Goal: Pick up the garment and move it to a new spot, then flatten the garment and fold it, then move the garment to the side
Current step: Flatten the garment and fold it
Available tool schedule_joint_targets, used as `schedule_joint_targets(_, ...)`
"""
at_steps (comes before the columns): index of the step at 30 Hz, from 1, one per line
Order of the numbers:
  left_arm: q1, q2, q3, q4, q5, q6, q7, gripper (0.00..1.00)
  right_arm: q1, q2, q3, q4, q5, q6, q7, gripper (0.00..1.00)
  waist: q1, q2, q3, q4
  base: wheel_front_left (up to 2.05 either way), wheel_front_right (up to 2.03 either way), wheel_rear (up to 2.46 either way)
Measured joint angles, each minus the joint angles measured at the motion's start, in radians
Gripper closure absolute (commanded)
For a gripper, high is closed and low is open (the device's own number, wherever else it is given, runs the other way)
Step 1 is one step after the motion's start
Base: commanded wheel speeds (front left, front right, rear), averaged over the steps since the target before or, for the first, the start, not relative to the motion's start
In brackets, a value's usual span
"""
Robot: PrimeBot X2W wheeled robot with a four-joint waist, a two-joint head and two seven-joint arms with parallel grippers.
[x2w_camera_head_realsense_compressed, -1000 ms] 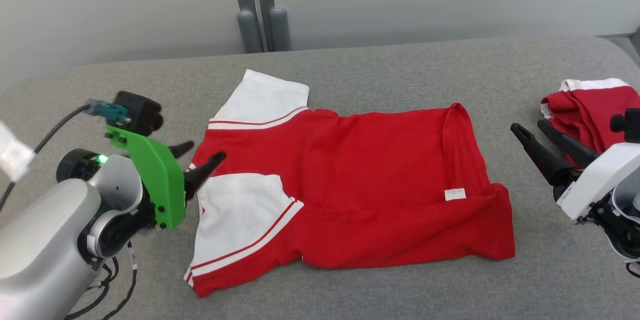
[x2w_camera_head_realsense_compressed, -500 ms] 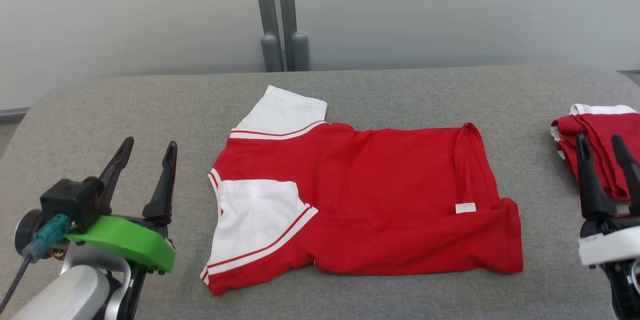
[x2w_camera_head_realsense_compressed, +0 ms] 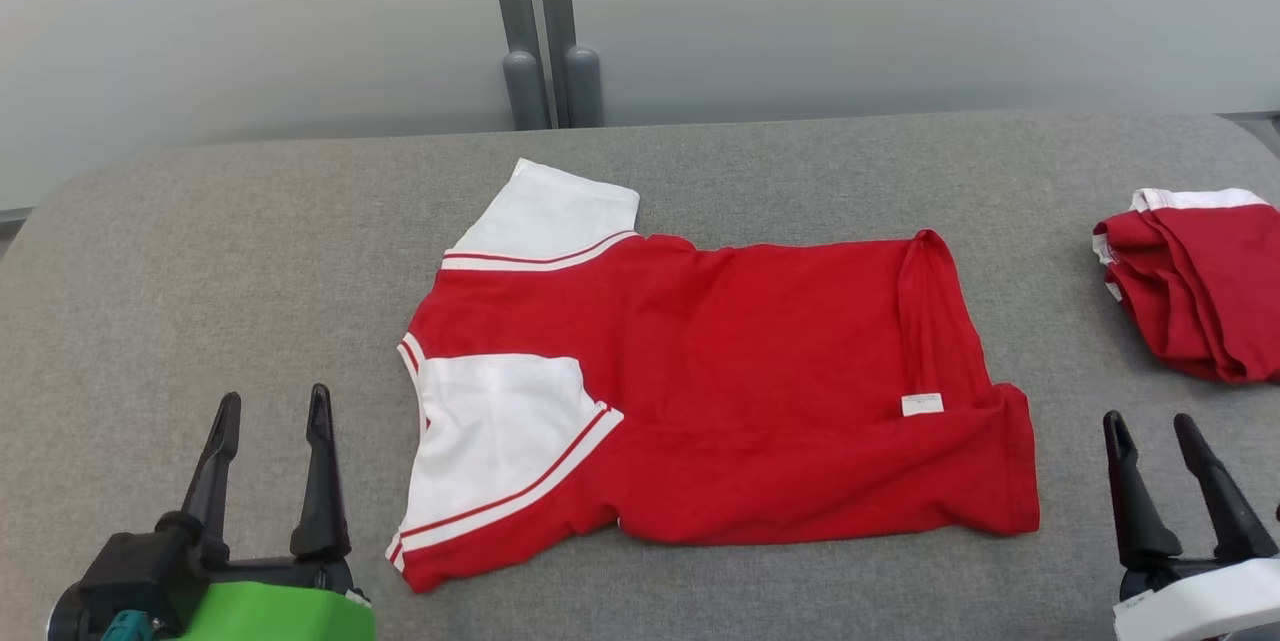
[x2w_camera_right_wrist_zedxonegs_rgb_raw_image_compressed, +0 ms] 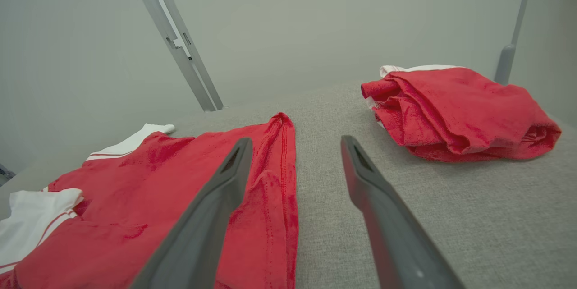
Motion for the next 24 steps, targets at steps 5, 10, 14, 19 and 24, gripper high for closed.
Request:
schedule_joint_targets(5,0.016,-0.027,0.005,0.108,0.010,-0.074,0.002,0.00,-0.056,-0.035,0.082,0.083,0.026,0.000,0.012,0.00,0.0000,0.0000,0.024,0.003,0.00,0.00,0.00)
schedule_joint_targets(10,0.007,-0.028,-0.035,0.222,-0.022,-0.104,0.088,0.00,-0.098,-0.059,0.149,0.193,0.083,0.000,0.105,0.00,0.0000,0.0000,0.049,0.012,0.00,0.00,0.00)
schedule_joint_targets(14,-0.011,-0.047,-0.071,0.289,-0.055,-0.140,0.163,0.00,-0.122,-0.060,0.178,0.256,0.141,0.000,0.165,0.00,0.0000,0.0000,0.069,0.023,0.00,0.00,0.00)
schedule_joint_targets(19,-0.051,-0.068,-0.108,0.360,-0.100,-0.179,0.251,0.00,-0.154,-0.064,0.228,0.299,0.229,0.000,0.244,0.00,0.0000,0.0000,0.095,0.040,0.00,0.00,0.00)
schedule_joint_targets(24,-0.084,-0.085,-0.133,0.383,-0.122,-0.210,0.306,0.00,-0.182,-0.070,0.259,0.304,0.262,0.000,0.276,0.00,0.0000,0.0000,0.113,0.041,0.00,0.00,0.00)
